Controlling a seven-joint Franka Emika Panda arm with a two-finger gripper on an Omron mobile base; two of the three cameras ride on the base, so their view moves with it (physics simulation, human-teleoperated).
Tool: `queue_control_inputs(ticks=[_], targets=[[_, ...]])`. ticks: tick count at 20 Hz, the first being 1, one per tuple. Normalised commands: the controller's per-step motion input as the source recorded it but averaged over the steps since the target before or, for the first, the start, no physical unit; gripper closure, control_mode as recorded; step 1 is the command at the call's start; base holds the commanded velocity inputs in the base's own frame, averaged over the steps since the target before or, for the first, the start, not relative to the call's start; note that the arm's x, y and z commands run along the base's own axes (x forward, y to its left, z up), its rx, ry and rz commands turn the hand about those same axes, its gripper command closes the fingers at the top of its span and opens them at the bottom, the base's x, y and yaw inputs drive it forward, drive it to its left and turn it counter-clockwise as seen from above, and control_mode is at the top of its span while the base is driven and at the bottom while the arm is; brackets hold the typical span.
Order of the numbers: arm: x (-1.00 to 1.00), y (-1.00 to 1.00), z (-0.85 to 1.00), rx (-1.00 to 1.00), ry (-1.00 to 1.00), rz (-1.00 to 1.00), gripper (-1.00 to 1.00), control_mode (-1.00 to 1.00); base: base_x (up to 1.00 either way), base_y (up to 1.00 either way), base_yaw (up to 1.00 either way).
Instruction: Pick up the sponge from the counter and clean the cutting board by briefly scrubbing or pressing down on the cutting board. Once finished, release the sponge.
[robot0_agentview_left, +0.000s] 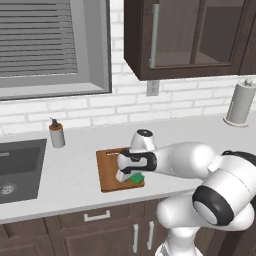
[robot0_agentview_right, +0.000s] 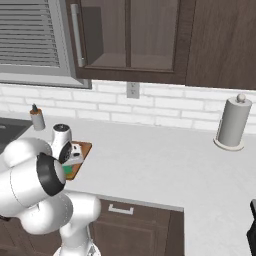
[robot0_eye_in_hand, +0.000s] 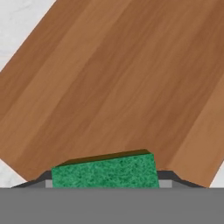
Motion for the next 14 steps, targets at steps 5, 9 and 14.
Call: queue_control_inputs(ticks=[5,9,14], targets=[[0.0,0.04,-0.13,-0.01,-0.12,0.0,1.0,-1.0,0.0,0.0,0.0],[0.14,-0.04,-0.12,0.05,-0.05,0.0,1.0,-1.0,0.0,0.0,0.0],[0.28,-0.05,-0.06,0.08,0.0,0.0,1.0,-1.0,0.0,0.0,0.0]])
